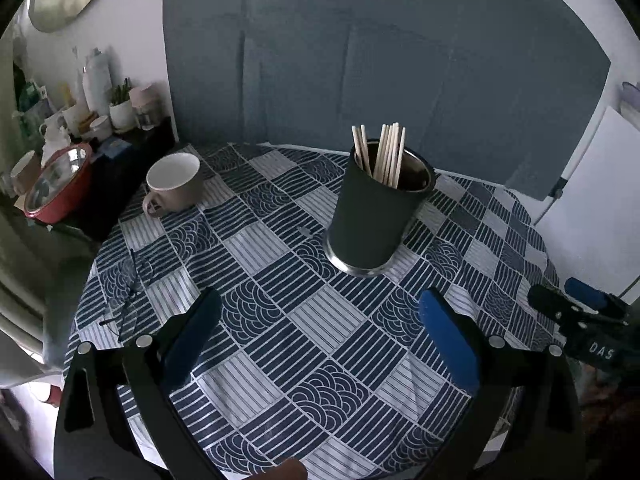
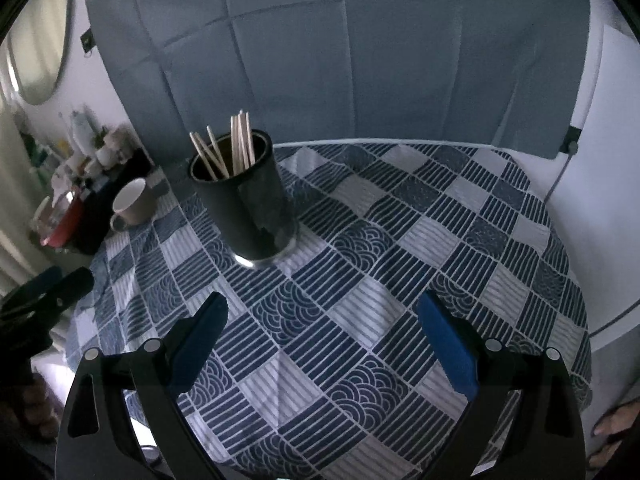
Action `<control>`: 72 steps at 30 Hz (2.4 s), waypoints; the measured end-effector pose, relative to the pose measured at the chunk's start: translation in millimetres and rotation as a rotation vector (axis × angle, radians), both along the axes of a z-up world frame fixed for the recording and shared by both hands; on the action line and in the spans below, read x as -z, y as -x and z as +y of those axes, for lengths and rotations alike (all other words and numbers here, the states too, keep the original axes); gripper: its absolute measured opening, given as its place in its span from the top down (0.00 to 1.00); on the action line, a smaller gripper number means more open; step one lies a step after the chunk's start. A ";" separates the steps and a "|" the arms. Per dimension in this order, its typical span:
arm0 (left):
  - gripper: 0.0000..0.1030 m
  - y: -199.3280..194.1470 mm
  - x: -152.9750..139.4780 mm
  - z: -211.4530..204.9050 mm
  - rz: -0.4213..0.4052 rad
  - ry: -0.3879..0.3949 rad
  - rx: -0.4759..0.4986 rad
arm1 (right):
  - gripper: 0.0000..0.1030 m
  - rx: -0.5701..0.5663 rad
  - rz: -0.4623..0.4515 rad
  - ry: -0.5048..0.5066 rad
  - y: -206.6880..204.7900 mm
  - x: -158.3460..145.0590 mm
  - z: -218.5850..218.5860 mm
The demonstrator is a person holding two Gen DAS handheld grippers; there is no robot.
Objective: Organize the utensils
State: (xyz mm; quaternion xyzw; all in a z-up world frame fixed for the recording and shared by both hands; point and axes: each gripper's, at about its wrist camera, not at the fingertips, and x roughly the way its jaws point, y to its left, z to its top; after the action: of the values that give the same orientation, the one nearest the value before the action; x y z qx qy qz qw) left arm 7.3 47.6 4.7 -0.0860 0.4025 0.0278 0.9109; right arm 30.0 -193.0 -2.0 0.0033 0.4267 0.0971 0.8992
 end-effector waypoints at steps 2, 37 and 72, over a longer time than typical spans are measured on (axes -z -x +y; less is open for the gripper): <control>0.06 -0.7 2.0 -0.2 0.007 0.006 -0.002 | 0.11 -0.006 0.008 0.005 0.1 2.1 1.6; 0.06 -5.6 13.7 -3.1 0.057 0.079 0.067 | 0.11 -0.012 0.016 0.024 -4.5 3.4 0.5; 0.06 5.2 7.8 -10.4 0.037 -0.021 0.065 | 0.11 -0.010 0.039 -0.010 0.1 4.7 0.7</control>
State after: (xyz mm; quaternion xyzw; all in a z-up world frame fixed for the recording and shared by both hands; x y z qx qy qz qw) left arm 2.1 37.2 -3.1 -0.0627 0.4215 0.0043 0.9046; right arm 30.0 -192.3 -6.7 0.0074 0.4439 0.1035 0.8900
